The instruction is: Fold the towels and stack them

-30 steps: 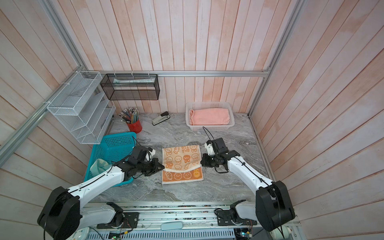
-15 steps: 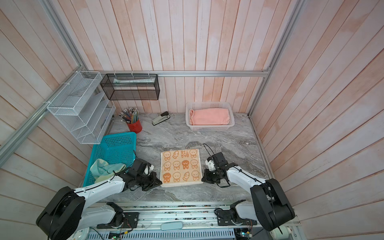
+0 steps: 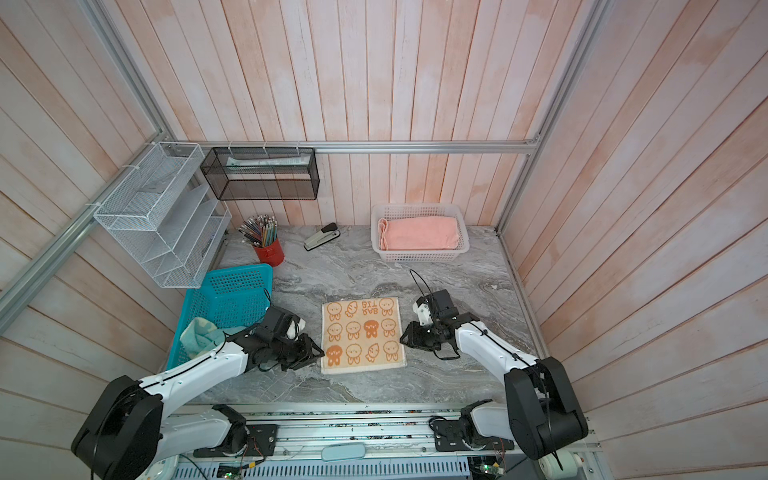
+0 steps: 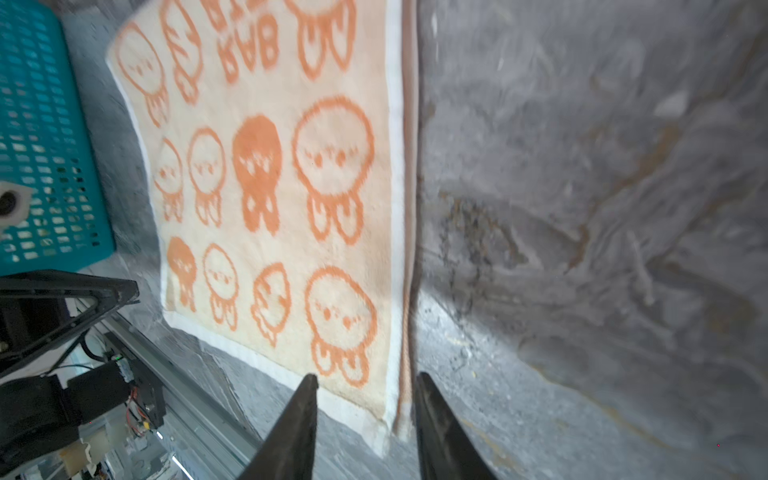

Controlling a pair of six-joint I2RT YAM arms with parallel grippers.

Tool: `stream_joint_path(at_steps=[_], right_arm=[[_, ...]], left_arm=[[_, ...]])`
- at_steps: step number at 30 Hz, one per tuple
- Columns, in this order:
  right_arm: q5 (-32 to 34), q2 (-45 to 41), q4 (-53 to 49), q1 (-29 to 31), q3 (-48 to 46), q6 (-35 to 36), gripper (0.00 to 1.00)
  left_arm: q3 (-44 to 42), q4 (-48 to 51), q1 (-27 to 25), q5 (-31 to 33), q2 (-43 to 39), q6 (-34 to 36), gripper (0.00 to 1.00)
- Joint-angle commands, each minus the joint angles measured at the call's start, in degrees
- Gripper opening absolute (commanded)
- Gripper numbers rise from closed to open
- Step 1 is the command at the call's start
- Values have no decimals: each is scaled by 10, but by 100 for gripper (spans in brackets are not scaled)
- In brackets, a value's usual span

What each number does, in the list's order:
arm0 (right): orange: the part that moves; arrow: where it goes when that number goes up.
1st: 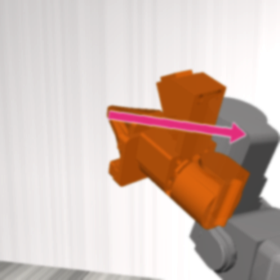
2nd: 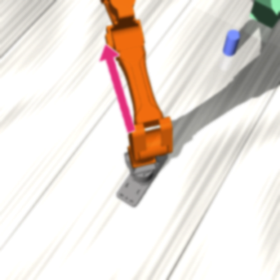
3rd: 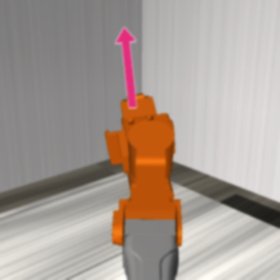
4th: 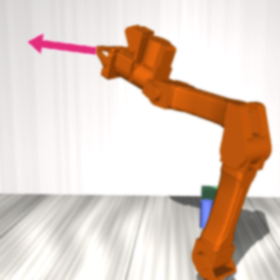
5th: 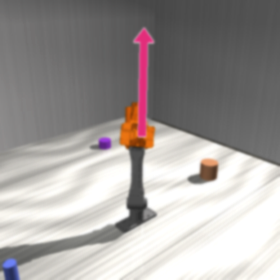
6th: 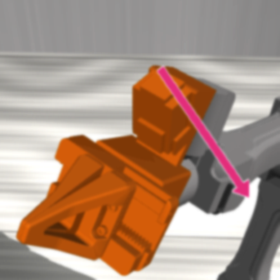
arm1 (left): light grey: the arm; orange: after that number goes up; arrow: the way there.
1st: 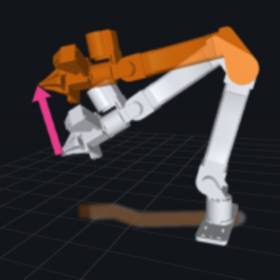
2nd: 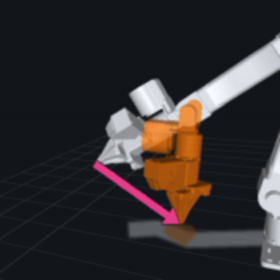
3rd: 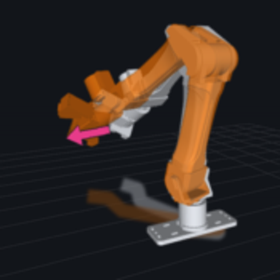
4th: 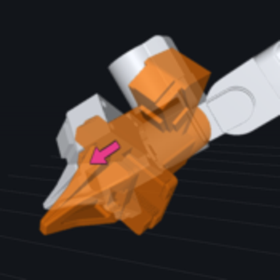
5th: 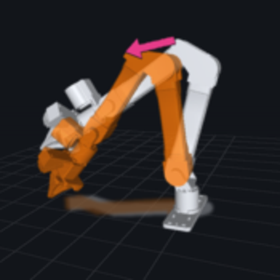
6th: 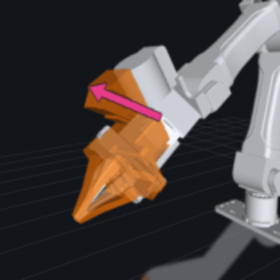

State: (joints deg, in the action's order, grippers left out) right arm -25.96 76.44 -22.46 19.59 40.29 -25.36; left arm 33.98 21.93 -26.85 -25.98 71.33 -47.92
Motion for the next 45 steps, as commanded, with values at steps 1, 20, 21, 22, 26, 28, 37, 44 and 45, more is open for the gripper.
stream_joint_path(at_steps=[1,20,21,22,26,28,37,44,45], right_arm=[[27,48,44,-14,47,9,41],[46,318,160,-14,227,24,30],[45,323,163,-15,228,24,29],[43,327,165,-14,227,24,29],[31,348,170,-14,231,24,25],[30,352,175,-14,229,24,21],[13,330,183,-13,227,36,0],[37,246,194,-14,196,39,0],[36,237,194,-14,192,38,0]], left_arm=[[67,4,32,34,44,73,36],[266,-124,129,-49,362,146,43],[269,-128,129,-54,369,146,42],[271,-132,130,-57,374,145,41],[278,-145,129,-73,396,143,38],[280,-153,129,-80,401,144,36],[267,-197,132,-128,391,151,0],[251,-203,132,-136,324,160,0],[249,-202,132,-135,313,162,0]])
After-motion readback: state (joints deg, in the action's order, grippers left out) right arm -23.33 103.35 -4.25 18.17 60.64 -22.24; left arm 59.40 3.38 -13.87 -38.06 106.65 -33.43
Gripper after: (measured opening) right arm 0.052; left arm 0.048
